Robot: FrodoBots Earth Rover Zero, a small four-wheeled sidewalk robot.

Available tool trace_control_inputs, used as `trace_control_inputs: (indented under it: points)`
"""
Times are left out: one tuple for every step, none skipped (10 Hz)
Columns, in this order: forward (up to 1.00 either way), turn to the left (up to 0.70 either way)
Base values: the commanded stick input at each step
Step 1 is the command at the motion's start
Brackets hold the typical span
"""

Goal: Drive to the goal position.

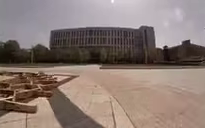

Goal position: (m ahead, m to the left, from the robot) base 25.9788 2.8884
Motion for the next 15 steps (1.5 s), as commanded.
trace_control_inputs:
  points:
    - [1.0,0.0]
    - [1.0,0.0]
    - [1.0,0.0]
    - [1.0,0.0]
    - [1.0,0.0]
    - [1.0,0.0]
    - [1.0,0.0]
    - [1.0,0.0]
    - [1.0,0.02]
    - [1.0,0.08]
    - [1.0,0.22]
    - [1.0,0.37]
    - [1.0,0.29]
    - [1.0,0.13]
    - [1.0,0.01]
